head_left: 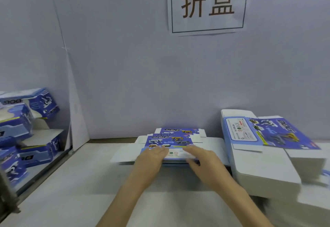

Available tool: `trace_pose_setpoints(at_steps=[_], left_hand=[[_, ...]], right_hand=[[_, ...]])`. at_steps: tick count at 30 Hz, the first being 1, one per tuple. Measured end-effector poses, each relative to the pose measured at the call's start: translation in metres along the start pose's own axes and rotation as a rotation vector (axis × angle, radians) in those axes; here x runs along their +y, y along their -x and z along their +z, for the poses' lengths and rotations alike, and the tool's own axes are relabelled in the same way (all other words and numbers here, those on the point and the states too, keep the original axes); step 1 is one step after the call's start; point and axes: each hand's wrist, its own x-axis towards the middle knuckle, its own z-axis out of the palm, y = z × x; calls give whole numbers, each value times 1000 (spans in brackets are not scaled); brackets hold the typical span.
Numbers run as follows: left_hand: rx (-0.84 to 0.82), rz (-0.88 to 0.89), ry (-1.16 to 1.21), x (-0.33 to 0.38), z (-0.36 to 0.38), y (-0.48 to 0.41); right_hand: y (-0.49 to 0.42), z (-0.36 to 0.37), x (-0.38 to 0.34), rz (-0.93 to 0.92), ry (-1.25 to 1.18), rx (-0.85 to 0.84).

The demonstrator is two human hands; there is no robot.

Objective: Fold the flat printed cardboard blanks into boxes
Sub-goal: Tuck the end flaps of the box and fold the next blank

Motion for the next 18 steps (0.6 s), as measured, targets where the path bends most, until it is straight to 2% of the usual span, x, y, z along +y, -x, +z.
trace_pose_setpoints(at_steps=[2, 5, 7, 8, 11, 13, 16, 18], left_hand=[[244, 17, 49, 1, -20, 6], [465, -55, 20, -2, -41, 9], [629, -182, 57, 0, -58, 9], [694, -252, 150, 4, -68, 9], [787, -376, 544, 14, -91, 13], [809, -451, 813, 15, -101, 17], [667, -538, 1261, 13, -104, 22], [552, -563, 1325, 18, -100, 22]], right_hand=[[7, -13, -13, -100, -81, 169], [19, -29, -32, -200, -132, 471], [22, -38, -43, -199, -212, 598], [23, -42, -48, -177, -253, 622], [23, -49, -49, -18, -370, 578], [23, -52, -43, 92, -476, 453], [25, -60, -40, 154, -682, 313], [27, -65, -46, 146, -831, 281]])
